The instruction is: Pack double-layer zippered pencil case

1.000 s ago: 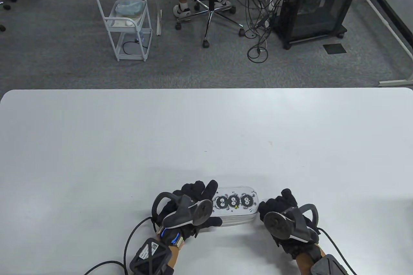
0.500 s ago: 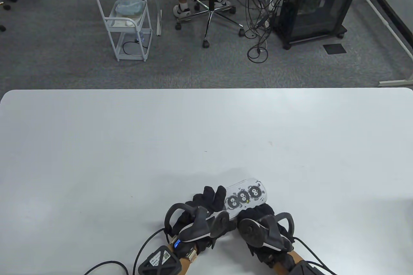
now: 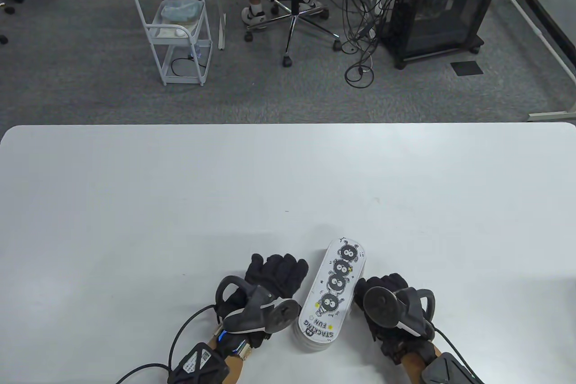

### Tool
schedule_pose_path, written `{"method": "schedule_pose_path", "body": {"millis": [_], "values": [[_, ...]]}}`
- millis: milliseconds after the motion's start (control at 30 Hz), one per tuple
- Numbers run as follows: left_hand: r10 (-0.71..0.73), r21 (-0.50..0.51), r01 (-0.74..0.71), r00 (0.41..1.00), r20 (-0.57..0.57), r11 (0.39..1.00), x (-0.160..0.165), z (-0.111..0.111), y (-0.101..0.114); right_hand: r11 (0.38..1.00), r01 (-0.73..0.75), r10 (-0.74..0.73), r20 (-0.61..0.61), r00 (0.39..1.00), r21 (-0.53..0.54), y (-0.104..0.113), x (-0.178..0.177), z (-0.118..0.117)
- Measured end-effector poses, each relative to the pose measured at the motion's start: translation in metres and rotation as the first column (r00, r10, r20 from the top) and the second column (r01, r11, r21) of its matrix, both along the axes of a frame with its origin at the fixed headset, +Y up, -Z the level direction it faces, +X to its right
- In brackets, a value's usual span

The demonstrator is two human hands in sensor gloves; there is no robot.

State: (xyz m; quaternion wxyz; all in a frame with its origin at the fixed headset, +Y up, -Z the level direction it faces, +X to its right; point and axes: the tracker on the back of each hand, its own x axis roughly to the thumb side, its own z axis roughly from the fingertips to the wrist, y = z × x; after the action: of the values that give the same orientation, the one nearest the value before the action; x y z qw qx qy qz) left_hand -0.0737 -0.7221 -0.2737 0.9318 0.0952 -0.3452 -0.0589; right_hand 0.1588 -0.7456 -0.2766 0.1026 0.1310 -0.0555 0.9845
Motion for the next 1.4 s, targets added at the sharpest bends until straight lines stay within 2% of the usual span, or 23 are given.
{"method": "schedule_pose_path", "body": {"millis": [67,133,200,233,300,400,467,500,567,667,733,800,833,933,967,1033,1167,1267,1333,1367,1400], "values": [[-0.060,0.056,0.055,0.994,0.091,0.997,0.012,0.005,0.002,1.000,0.025,-0.026,-0.039,0.999,-0.015,-0.001,-0.002,-0.003],[-0.081,0.063,0.072,0.986,0.145,0.995,0.025,0.011,0.002,0.997,0.050,-0.055,-0.080,0.995,-0.056,-0.001,-0.008,-0.003],[-0.108,0.022,0.106,0.966,0.236,0.994,0.038,0.016,-0.002,0.993,0.082,-0.095,-0.156,0.983,-0.091,-0.003,-0.018,-0.002],[-0.133,-0.019,0.145,0.946,0.296,0.989,0.045,0.018,-0.006,0.990,0.090,-0.114,-0.248,0.962,-0.107,-0.003,-0.025,-0.001],[-0.195,-0.071,0.225,0.936,0.293,0.972,0.047,0.017,-0.013,0.995,0.043,-0.065,-0.276,0.959,-0.085,-0.003,-0.028,0.001],[-0.075,-0.216,0.142,0.953,0.292,0.966,0.040,0.008,-0.017,0.993,0.042,-0.073,-0.287,0.955,-0.113,-0.004,-0.028,0.000],[-0.091,-0.182,0.148,0.953,0.290,0.972,0.040,0.008,-0.016,0.994,0.029,-0.059,-0.302,0.951,-0.103,-0.004,-0.029,0.002],[-0.123,-0.152,0.169,0.954,0.274,0.974,0.039,0.007,-0.016,0.997,-0.007,-0.017,-0.324,0.946,-0.071,-0.003,-0.028,0.003],[-0.116,-0.165,0.157,0.966,0.229,0.974,0.035,0.003,-0.016,0.996,-0.081,0.087,-0.356,0.930,0.033,0.000,-0.022,0.007],[-0.111,-0.187,0.125,0.990,0.088,0.974,0.020,-0.007,-0.014,0.986,-0.121,0.151,-0.309,0.939,0.112,0.009,-0.004,0.008],[-0.125,-0.203,0.115,0.992,-0.037,0.972,0.005,-0.016,-0.014,0.988,-0.123,0.142,-0.247,0.959,0.090,0.010,0.012,0.004],[-0.095,-0.281,0.084,0.995,-0.028,0.956,-0.008,-0.021,-0.014,0.998,-0.017,0.029,-0.218,0.976,0.061,0.010,0.018,0.001],[-0.050,-0.280,0.036,0.998,-0.045,0.959,-0.013,-0.021,-0.015,0.999,-0.023,0.028,-0.197,0.980,0.028,0.009,0.017,-0.001],[-0.116,-0.271,0.090,0.990,-0.081,0.958,-0.023,-0.021,-0.013,0.977,-0.152,0.174,-0.147,0.974,0.146,0.012,0.012,0.000],[-0.108,-0.264,0.080,0.990,-0.095,0.961,-0.025,-0.021,-0.013,0.974,-0.170,0.190,-0.130,0.973,0.148,0.012,0.011,0.001],[-0.016,-0.234,-0.017,0.991,-0.136,0.972,-0.026,-0.023,-0.016,0.978,-0.153,0.164,-0.071,0.984,0.140,0.012,0.009,0.001],[-0.010,-0.172,-0.028,0.977,-0.214,0.985,-0.020,-0.023,-0.016,0.985,-0.135,0.138,-0.022,0.990,0.108,0.013,0.008,0.004],[0.015,-0.191,-0.073,0.957,-0.291,0.979,-0.016,-0.025,-0.016,0.990,-0.119,0.122,-0.039,0.992,0.072,0.013,-0.004,0.013],[0.023,-0.196,-0.087,0.951,-0.310,0.977,-0.011,-0.024,-0.017,0.999,-0.039,0.041,-0.090,0.995,0.021,0.012,-0.025,0.021],[0.020,-0.198,-0.083,0.953,-0.302,0.977,-0.007,-0.022,-0.017,1.000,-0.016,0.017,-0.074,0.997,0.008,0.011,-0.035,0.024],[0.002,-0.181,-0.058,0.954,-0.300,0.982,-0.003,-0.019,-0.017,0.999,-0.041,0.041,0.000,0.999,0.031,0.009,-0.046,0.027]]}}
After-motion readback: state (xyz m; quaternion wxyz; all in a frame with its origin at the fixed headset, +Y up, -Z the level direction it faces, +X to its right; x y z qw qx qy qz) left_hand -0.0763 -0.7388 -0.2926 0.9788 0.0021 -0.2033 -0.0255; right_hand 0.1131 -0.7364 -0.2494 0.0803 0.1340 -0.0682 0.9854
